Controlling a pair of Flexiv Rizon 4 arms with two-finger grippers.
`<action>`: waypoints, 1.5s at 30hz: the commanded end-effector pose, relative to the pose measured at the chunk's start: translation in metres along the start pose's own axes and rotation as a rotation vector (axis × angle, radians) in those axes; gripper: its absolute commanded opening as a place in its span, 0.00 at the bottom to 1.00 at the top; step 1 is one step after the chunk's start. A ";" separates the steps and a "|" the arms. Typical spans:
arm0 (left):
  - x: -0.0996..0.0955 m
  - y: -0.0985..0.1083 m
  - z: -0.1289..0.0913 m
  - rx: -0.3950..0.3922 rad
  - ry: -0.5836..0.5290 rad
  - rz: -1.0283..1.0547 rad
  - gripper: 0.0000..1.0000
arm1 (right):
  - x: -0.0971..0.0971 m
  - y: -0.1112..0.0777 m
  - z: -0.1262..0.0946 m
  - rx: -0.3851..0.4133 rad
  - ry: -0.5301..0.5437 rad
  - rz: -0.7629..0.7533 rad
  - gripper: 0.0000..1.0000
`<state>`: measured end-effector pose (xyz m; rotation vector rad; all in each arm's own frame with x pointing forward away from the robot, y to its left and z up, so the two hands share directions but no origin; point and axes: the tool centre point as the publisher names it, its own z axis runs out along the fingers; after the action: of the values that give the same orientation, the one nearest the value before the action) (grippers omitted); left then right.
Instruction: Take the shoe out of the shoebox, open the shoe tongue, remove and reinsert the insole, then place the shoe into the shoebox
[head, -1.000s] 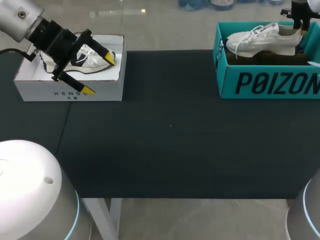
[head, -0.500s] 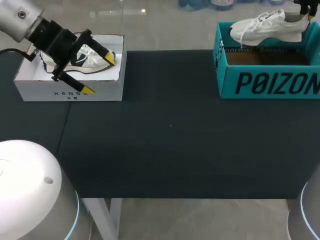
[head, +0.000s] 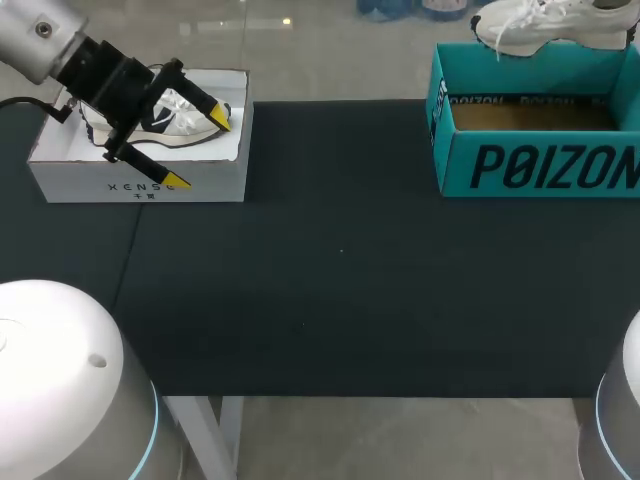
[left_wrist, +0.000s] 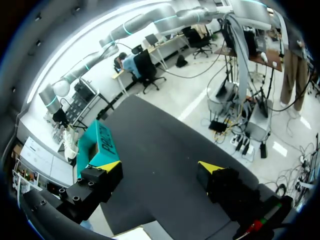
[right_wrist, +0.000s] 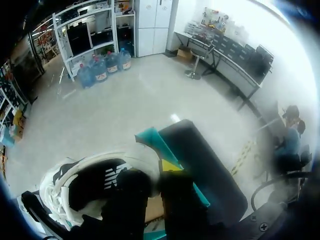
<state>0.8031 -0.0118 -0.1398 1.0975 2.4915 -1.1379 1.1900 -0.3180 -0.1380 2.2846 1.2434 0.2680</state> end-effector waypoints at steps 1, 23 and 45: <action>0.000 0.000 0.000 -0.004 0.003 -0.001 1.00 | -0.004 -0.004 -0.011 -0.005 0.001 0.006 0.00; 0.000 0.000 0.000 -0.004 0.003 -0.001 1.00 | -0.005 -0.004 -0.011 0.000 -0.005 0.005 0.00; 0.000 0.000 0.000 -0.004 0.003 -0.001 1.00 | -0.065 -0.100 -0.004 0.035 0.012 0.049 0.00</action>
<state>0.8031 -0.0118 -0.1398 1.0976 2.4915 -1.1379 1.1099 -0.3333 -0.1762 2.3852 1.2154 0.2041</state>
